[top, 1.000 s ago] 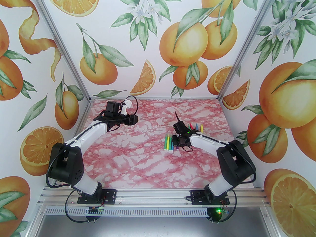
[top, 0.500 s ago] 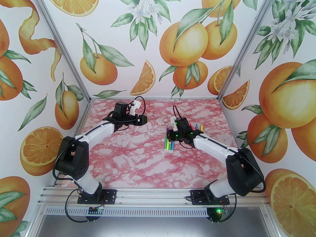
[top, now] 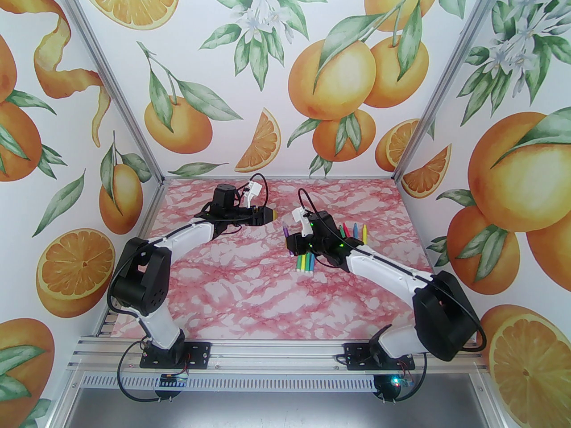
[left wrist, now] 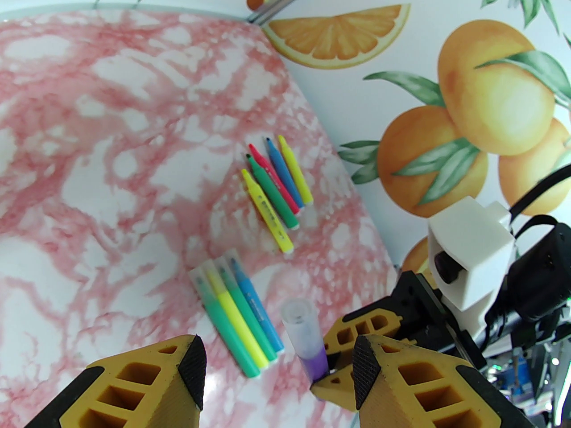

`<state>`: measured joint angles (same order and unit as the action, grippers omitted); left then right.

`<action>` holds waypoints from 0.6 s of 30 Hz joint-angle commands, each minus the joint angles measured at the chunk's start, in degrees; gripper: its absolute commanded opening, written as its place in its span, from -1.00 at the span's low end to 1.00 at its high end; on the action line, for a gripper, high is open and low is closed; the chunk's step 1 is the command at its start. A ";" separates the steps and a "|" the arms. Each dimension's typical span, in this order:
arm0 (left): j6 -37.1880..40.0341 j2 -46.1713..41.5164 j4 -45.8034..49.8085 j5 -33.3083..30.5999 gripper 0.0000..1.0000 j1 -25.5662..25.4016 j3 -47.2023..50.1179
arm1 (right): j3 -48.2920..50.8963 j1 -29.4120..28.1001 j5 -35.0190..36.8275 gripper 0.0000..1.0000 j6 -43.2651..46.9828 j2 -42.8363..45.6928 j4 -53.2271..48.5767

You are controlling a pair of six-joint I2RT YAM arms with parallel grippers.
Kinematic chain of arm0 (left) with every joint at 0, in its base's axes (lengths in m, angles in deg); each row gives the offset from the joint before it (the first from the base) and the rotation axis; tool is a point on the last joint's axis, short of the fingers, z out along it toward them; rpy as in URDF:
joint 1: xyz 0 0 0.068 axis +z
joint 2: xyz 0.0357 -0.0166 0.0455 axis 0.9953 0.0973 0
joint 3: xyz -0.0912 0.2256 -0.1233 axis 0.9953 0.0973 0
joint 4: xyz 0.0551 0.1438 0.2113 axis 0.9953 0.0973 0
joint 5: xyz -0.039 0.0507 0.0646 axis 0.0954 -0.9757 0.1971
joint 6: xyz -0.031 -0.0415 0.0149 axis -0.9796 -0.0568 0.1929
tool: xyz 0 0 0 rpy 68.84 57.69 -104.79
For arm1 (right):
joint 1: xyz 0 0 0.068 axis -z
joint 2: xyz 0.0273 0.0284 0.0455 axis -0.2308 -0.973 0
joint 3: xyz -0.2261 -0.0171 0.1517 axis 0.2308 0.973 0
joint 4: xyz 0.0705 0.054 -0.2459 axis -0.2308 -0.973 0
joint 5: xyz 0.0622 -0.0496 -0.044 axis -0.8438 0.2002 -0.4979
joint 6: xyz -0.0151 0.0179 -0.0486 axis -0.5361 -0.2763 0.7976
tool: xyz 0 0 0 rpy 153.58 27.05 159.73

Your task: Open the pen caps

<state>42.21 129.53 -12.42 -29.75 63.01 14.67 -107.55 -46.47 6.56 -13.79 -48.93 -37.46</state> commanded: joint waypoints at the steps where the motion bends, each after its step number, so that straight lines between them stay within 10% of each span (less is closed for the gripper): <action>1: -1.19 1.33 -3.15 4.69 0.17 -0.73 -0.50 | -1.88 -0.81 -1.34 -0.80 1.57 1.19 2.30; 18: -0.70 2.15 -4.87 8.40 -0.05 -2.15 -0.28 | -3.54 -2.12 -0.91 -0.81 2.52 0.40 1.87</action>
<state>41.05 131.06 -15.39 -23.08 61.06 14.67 -109.45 -48.22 6.15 -12.26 -48.91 -36.85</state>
